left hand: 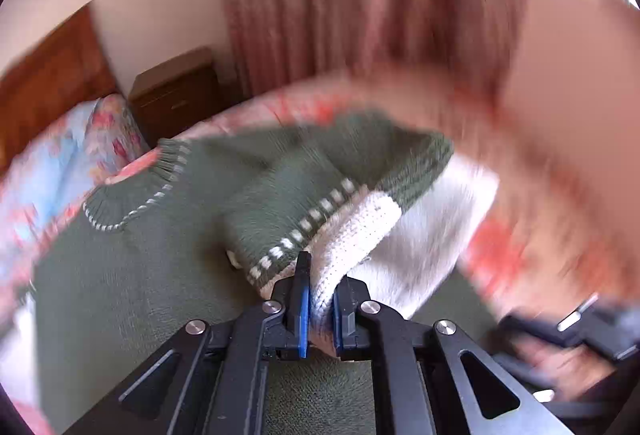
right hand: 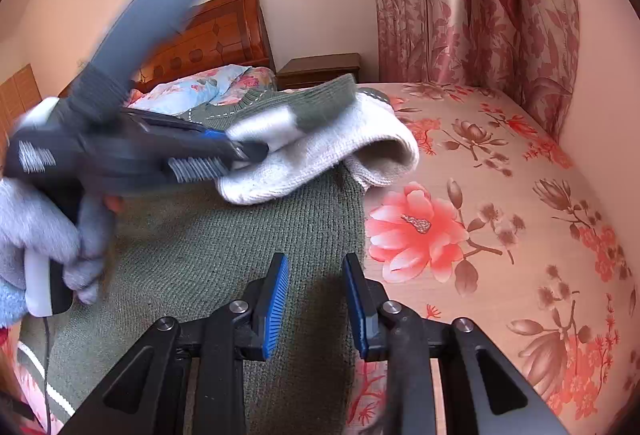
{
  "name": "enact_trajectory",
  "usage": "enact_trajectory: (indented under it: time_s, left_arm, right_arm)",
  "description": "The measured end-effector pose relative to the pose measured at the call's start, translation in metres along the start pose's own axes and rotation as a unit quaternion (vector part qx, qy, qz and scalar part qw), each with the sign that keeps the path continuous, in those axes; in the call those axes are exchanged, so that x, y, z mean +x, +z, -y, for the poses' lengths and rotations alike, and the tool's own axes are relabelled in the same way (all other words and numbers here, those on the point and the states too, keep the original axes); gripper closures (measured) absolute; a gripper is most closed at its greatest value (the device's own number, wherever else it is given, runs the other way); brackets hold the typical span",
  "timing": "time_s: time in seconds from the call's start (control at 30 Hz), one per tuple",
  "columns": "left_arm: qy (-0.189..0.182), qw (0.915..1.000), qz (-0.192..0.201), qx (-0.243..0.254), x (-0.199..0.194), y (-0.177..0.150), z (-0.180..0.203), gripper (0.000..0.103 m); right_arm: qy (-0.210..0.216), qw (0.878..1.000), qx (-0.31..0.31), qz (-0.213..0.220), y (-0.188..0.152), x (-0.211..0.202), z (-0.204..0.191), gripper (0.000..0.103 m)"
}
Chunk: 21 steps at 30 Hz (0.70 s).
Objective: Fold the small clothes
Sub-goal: 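Lift the cuff with the right tool and carry it across the sweater body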
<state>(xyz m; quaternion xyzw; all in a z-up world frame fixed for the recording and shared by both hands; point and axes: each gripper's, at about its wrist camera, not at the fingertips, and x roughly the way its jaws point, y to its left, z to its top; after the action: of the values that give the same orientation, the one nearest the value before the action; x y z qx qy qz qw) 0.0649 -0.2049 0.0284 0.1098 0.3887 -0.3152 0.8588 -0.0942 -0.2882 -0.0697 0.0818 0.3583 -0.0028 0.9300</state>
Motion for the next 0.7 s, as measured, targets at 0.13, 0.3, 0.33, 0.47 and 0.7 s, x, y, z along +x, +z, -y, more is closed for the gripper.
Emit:
enact_trajectory:
  time_s: [0.13,0.3,0.33,0.47,0.7]
  left_arm:
    - [-0.035,0.9826,0.088,-0.160,-0.061,-0.013,-0.076,0.000]
    - [-0.006,0.9656,0.052,-0.255,-0.068,-0.073,-0.157,0.000]
    - [-0.010,0.9653,0.043,-0.257,-0.066,-0.085,-0.164,0.000]
    - [-0.027,0.9641,0.038,-0.262,-0.062,-0.112,-0.169,0.000]
    - [-0.109,0.9044,0.069,-0.407,-0.059,-0.137,-0.214,0.000]
  right_arm:
    - [0.003,1.000,0.005,-0.002,0.000,0.001,0.002,0.075]
    - [0.003,1.000,0.002,-0.013,0.001,0.006,0.000,0.075]
    - [0.004,1.000,0.001,-0.015,0.001,0.007,0.000,0.075]
    - [-0.001,1.000,0.000,-0.018,0.001,0.010,0.001,0.075]
    - [-0.008,1.000,0.001,-0.019,0.001,0.010,0.001,0.075]
